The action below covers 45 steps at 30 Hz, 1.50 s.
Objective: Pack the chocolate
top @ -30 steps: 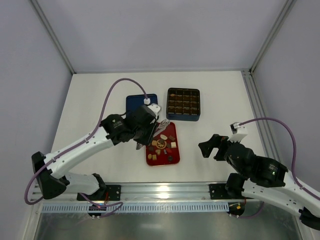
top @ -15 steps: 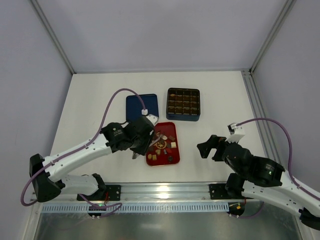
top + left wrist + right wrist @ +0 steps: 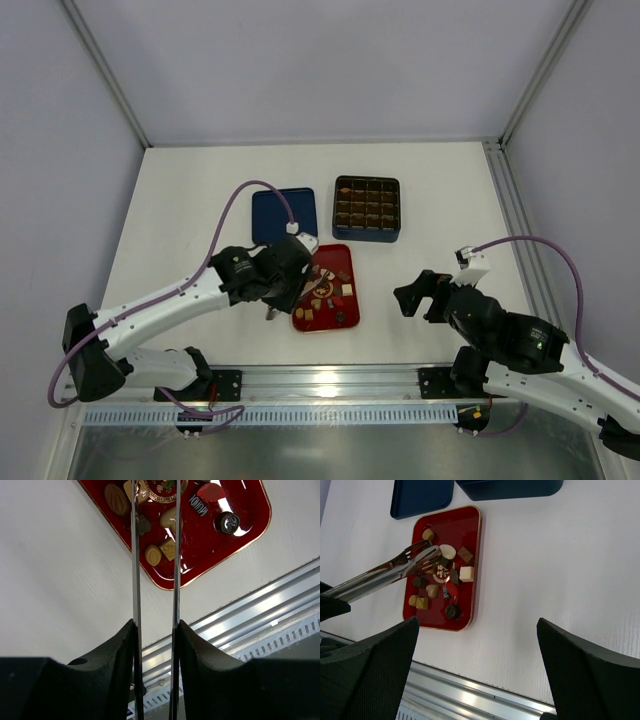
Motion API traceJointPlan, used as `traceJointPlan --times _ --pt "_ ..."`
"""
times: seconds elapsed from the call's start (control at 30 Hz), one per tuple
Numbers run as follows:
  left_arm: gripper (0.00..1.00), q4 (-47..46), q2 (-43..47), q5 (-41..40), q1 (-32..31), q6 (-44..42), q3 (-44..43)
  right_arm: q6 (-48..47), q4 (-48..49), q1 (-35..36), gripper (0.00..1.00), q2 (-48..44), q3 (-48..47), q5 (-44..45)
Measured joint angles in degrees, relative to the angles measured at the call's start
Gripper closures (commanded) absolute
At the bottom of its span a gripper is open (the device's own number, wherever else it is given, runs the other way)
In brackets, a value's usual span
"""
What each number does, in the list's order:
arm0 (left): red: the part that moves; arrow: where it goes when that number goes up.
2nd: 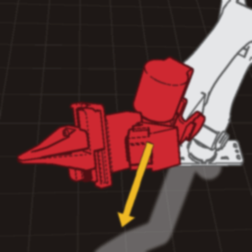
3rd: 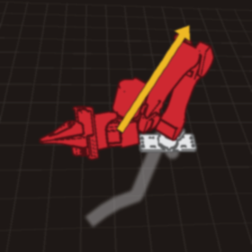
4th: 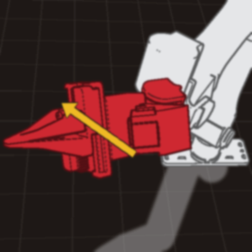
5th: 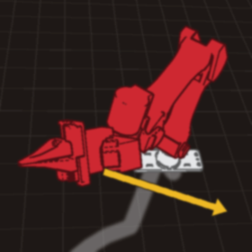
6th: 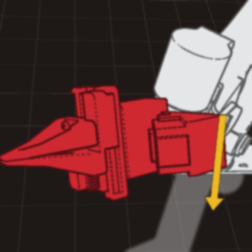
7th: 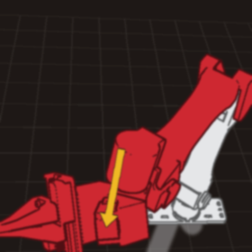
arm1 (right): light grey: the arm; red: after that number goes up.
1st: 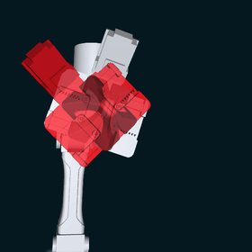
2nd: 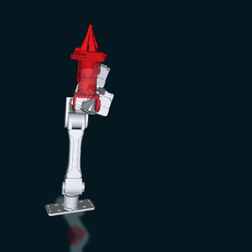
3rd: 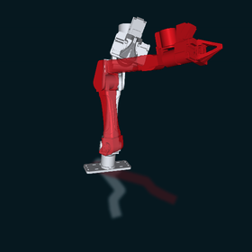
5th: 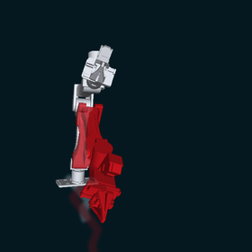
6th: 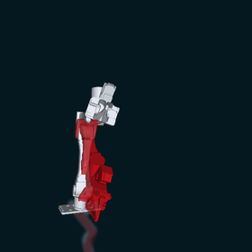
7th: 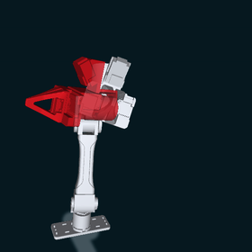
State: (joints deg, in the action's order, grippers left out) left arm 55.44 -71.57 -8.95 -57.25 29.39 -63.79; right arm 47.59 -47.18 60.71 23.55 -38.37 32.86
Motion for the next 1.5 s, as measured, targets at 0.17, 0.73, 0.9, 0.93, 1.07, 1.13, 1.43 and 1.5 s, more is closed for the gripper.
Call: traceJointPlan --times 0.17,0.73,0.9,0.93,1.07,1.13,1.43,1.5 --pt "0.63 -0.55 -0.63 0.07 -0.02 -0.04 0.28 0.04 0.0 0.0 0.0 0.0 0.02 -0.02" --pt "0.64 -1.33 -3.26 1.29 -0.13 -0.04 0.48 0.44 0.0 -0.02 0.0 -0.7 0.46 -0.02" --pt "0.69 -1.31 -3.43 1.27 -0.44 -0.04 0.48 0.44 0.0 0.0 0.0 -0.7 0.46 0.0" --pt "0.69 -1.27 -3.43 1.25 -0.46 -0.04 0.48 0.44 0.0 -0.02 0.0 -0.7 0.46 -0.02" --pt "0.71 -1.11 -3.43 1.22 -0.48 -0.04 0.48 0.44 0.0 0.0 0.0 -0.7 0.48 -0.02" --pt "0.71 -0.94 -3.43 1.2 -0.5 -0.04 0.48 0.44 0.02 -0.02 0.0 -0.7 0.5 -0.02" --pt "0.67 -0.35 -3.43 1.27 -0.59 -0.37 0.48 0.44 0.37 -0.02 0.0 -0.68 0.79 -0.02" --pt "0.67 -0.33 -3.43 1.29 -0.66 -0.48 0.5 0.44 0.39 0.0 0.0 -0.68 0.79 -0.02"
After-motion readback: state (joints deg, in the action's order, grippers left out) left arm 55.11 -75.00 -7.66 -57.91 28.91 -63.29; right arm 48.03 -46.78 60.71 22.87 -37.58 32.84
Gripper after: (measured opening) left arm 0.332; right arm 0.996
